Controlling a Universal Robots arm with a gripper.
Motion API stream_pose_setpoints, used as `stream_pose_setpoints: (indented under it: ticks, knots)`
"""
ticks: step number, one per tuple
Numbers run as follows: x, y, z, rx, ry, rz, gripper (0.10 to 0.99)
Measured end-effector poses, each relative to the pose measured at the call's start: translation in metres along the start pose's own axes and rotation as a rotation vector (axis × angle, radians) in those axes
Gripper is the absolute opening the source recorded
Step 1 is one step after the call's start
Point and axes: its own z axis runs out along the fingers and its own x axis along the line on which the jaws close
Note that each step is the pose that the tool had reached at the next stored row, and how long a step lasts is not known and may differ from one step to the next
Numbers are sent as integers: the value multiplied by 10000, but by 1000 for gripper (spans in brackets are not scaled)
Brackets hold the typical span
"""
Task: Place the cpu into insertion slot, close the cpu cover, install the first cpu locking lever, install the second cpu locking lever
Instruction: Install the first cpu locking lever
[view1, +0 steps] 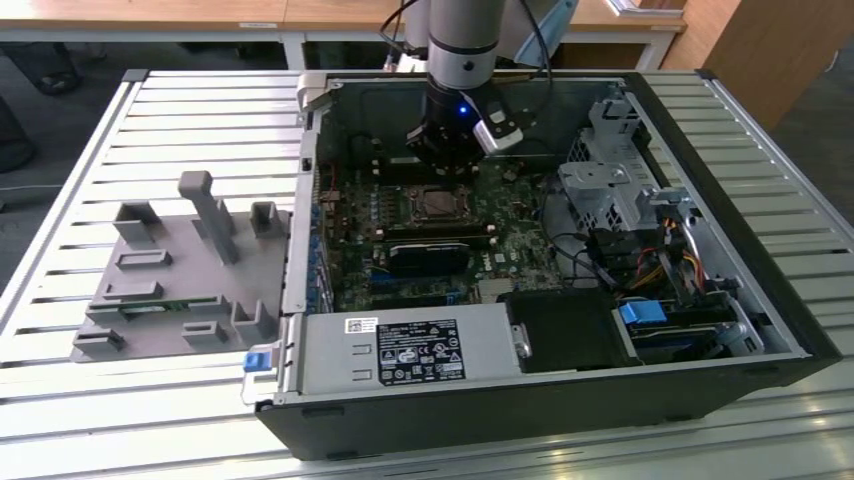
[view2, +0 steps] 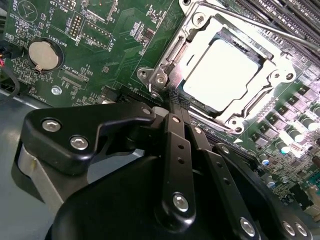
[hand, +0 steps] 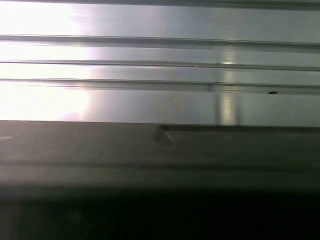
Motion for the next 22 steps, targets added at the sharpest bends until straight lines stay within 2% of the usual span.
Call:
stream_pose_setpoints:
  ticks: [5, 13, 22]
  knots:
    - [-4, 6, -19, -70, -18, 0, 106]
    - [-4, 3, -218, -47, -3, 0, 106]
    - [-7, -27, -220, -50, -5, 0, 106]
